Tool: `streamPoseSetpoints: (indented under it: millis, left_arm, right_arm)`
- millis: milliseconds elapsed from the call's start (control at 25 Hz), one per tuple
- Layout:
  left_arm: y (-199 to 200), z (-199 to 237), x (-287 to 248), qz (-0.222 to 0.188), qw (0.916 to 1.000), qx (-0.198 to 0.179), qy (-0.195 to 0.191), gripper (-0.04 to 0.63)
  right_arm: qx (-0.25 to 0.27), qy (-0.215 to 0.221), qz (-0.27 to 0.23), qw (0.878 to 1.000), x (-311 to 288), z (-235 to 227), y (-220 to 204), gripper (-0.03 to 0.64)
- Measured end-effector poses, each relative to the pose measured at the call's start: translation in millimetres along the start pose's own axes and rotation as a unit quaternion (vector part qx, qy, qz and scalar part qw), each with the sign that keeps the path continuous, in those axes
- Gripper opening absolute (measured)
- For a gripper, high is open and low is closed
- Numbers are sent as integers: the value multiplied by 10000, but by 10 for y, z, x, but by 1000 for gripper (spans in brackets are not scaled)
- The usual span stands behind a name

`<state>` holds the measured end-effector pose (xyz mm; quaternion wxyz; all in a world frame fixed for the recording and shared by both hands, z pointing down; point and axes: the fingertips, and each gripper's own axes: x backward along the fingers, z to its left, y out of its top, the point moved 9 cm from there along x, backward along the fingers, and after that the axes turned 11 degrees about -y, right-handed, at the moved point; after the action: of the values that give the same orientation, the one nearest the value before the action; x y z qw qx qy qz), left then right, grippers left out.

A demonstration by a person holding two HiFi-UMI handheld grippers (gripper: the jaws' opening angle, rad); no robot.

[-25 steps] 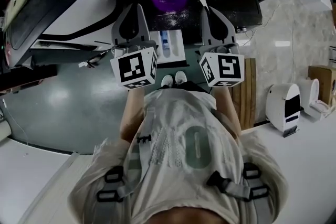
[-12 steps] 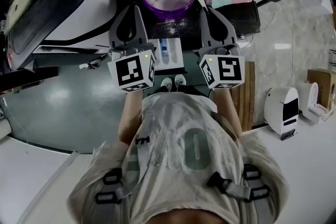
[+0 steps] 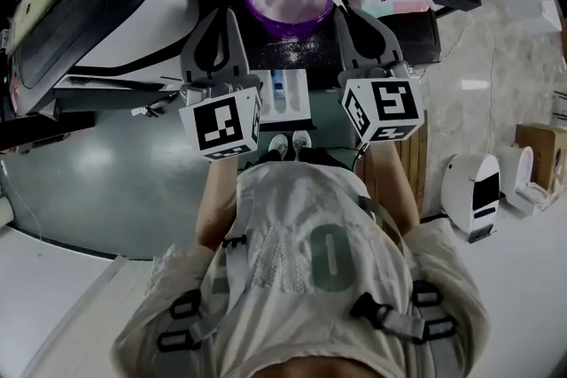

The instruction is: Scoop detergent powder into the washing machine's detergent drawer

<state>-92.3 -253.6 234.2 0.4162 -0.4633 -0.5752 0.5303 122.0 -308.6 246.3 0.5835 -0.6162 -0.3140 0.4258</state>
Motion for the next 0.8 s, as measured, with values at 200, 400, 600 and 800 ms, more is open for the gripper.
streamPoseSetpoints:
  millis: [200,400,600,800]
  left_arm:
    - [14,53,52,-61,9999,34,97,21]
    - [-40,107,112,-47,9996,127,236,21]
    - [-172,131,216,63,9991,219,367,21]
    - [-263,153,306,87,9984,303,475,21]
  right_arm:
    - [377,535,662,9957,-317,-7,160,11]
    - [841,924,1433,9818,-620,57,229,11]
    - [1304,1362,2159,9580,-859,168,194,11]
    - [1793,1540,2763,9316,-1067,264,81,11]
